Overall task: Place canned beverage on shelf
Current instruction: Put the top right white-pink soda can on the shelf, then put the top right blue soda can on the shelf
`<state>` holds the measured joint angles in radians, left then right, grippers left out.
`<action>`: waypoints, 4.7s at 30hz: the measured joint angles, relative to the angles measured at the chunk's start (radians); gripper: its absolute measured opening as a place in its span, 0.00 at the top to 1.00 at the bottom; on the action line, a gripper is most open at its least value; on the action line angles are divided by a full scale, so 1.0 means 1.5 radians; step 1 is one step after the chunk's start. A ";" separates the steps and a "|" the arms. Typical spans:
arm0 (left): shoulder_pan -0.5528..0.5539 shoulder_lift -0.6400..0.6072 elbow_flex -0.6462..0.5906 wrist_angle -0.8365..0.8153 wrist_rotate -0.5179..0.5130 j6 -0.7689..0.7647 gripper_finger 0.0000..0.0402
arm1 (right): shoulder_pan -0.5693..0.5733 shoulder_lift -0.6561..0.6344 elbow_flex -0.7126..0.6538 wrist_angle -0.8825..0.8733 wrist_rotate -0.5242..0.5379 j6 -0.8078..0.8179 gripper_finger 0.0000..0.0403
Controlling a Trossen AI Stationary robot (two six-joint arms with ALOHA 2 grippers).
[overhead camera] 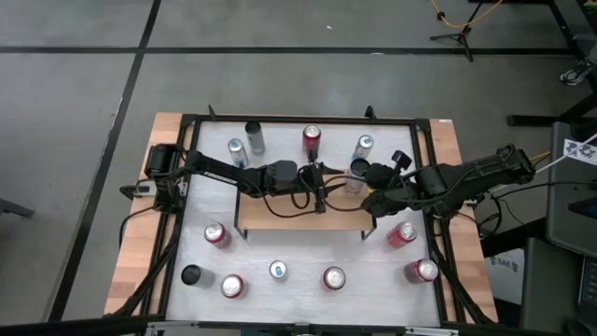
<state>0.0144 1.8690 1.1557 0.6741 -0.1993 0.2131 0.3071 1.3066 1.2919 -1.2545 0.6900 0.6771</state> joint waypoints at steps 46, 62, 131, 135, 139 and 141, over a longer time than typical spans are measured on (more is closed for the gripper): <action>0.014 0.000 0.000 0.016 0.007 -0.001 0.64 | -0.001 0.000 0.000 0.003 0.081 -0.001 0.86; 0.018 0.000 0.000 0.015 0.004 0.004 0.64 | -0.016 0.000 0.000 0.005 0.088 -0.001 0.86; 0.235 -0.425 0.001 -0.655 -0.044 0.000 0.64 | -0.650 0.001 0.272 -0.088 -0.244 -0.471 0.86; 0.259 -0.426 0.001 -0.666 -0.025 -0.001 0.64 | -0.678 0.001 0.263 -0.069 -0.246 -0.475 0.85; 0.274 -0.426 0.000 -0.666 0.000 -0.001 0.64 | -0.686 0.006 0.262 -0.069 -0.246 -0.475 0.76; 0.276 -0.426 0.000 -0.666 0.011 -0.002 0.64 | -0.686 0.013 0.262 -0.067 -0.243 -0.472 0.68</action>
<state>0.4282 1.2293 1.1561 -0.3248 -0.1823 0.2101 -0.7215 1.3265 1.6855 -1.3543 0.3252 -0.0310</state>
